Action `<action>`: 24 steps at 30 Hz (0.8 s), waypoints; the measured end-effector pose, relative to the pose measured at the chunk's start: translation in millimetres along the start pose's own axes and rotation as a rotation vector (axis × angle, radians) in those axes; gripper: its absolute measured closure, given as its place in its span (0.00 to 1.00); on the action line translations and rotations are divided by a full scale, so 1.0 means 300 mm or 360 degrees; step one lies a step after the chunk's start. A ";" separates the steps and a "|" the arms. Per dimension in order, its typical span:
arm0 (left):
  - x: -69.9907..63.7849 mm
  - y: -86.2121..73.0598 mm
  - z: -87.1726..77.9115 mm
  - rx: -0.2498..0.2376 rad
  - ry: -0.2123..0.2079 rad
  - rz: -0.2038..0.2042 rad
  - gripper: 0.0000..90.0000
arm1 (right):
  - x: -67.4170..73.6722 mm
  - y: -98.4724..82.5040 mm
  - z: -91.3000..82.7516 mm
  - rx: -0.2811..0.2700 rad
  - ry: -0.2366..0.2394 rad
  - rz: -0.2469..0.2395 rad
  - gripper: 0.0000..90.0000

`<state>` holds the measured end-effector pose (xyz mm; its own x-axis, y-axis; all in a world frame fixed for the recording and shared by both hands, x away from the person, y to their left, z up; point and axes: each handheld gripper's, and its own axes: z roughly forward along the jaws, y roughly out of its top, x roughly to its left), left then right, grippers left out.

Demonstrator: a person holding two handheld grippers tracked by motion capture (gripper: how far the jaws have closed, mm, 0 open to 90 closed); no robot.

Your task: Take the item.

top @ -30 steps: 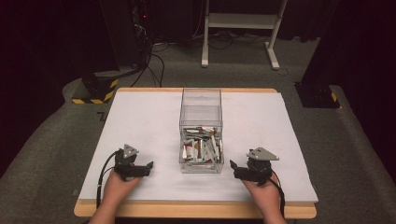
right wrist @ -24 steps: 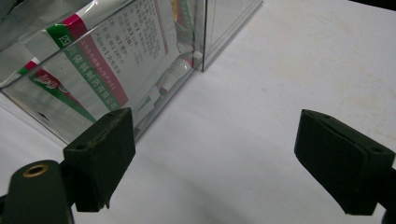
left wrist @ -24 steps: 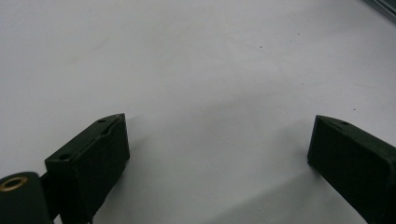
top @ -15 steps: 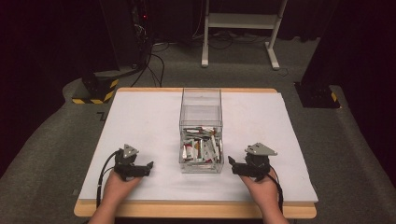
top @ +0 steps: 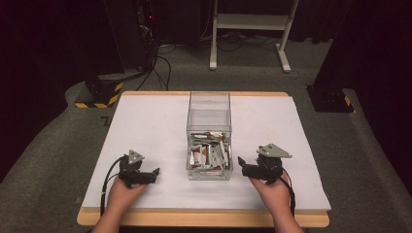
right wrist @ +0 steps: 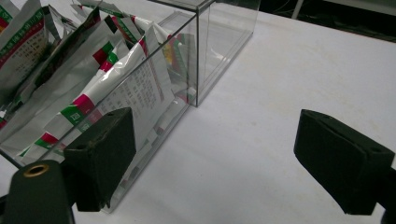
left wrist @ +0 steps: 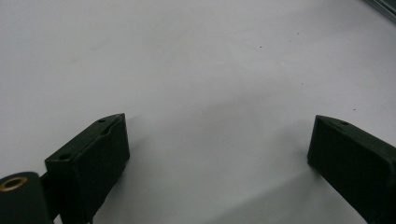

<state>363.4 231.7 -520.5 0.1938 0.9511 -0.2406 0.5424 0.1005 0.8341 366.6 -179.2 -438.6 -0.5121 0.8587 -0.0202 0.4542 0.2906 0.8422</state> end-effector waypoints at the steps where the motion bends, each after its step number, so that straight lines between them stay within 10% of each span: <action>1: 0.000 0.000 0.000 0.0000 0.0000 0.0000 0.06 | 0.001 0.002 -0.001 -0.0005 0.0002 0.0007 0.15; 24: 0.000 0.000 0.000 -0.0001 -0.0001 -0.0002 0.06 | 0.030 0.057 -0.015 -0.0068 0.0037 -0.0019 0.18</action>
<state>363.4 231.7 -520.5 0.1936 0.9508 -0.2417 0.5422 0.1017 0.8341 366.5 -168.5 -421.9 -0.5341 0.8452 -0.0182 0.4168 0.2820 0.8641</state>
